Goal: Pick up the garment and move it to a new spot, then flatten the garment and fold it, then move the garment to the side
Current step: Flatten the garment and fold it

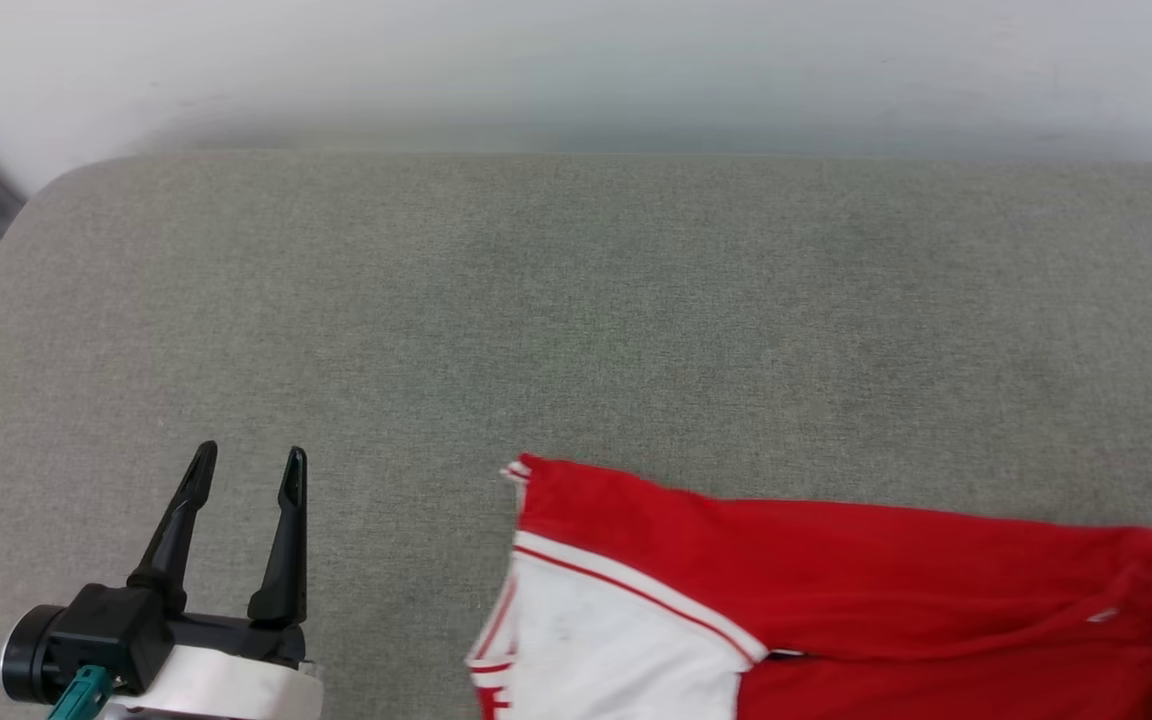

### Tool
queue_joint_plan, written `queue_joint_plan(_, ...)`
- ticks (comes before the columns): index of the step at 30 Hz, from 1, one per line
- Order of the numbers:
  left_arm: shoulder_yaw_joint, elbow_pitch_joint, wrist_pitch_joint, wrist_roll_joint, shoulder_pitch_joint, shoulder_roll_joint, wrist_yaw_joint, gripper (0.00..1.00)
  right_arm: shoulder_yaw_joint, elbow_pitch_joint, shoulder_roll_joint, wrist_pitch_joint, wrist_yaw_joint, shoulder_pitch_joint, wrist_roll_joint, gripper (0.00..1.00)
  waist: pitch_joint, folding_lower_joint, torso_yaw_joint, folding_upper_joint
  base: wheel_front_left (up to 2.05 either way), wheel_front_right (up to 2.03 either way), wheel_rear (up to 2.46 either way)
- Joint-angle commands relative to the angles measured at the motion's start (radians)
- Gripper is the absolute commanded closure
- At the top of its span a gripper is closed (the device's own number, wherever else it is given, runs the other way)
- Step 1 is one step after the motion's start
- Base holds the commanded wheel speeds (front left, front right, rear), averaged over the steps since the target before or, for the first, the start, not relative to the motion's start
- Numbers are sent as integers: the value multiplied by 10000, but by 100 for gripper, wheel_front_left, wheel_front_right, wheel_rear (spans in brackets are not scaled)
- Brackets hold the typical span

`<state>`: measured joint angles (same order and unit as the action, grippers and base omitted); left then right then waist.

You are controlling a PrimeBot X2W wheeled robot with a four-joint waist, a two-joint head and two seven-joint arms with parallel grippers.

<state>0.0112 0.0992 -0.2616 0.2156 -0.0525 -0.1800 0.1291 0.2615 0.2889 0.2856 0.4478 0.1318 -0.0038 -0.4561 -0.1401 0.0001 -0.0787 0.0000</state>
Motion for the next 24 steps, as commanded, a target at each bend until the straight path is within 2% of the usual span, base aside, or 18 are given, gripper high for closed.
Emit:
queue_joint_plan(1,-10,-13,-46,34,-54,-33,10,0,311,61,220,-72,-19,-72,202,100,11,-1,45,0,0,0,0)
queue_joint_plan(5,-15,-42,-46,45,-69,-28,11,0,875,201,499,-98,-19,-146,689,100,62,-1,124,0,0,0,0)
queue_joint_plan(9,10,-68,-46,45,-121,11,9,0,852,39,356,-8,-15,-155,584,100,187,-1,217,0,0,0,0)
queue_joint_plan(16,72,-78,-46,23,-255,116,9,0,102,-897,-16,346,-13,250,334,100,440,-1,359,0,0,0,0)
queue_joint_plan(24,27,-110,-46,-15,-374,244,10,0,-941,-2802,-673,1400,-13,671,-374,100,679,-1,377,0,0,0,0)
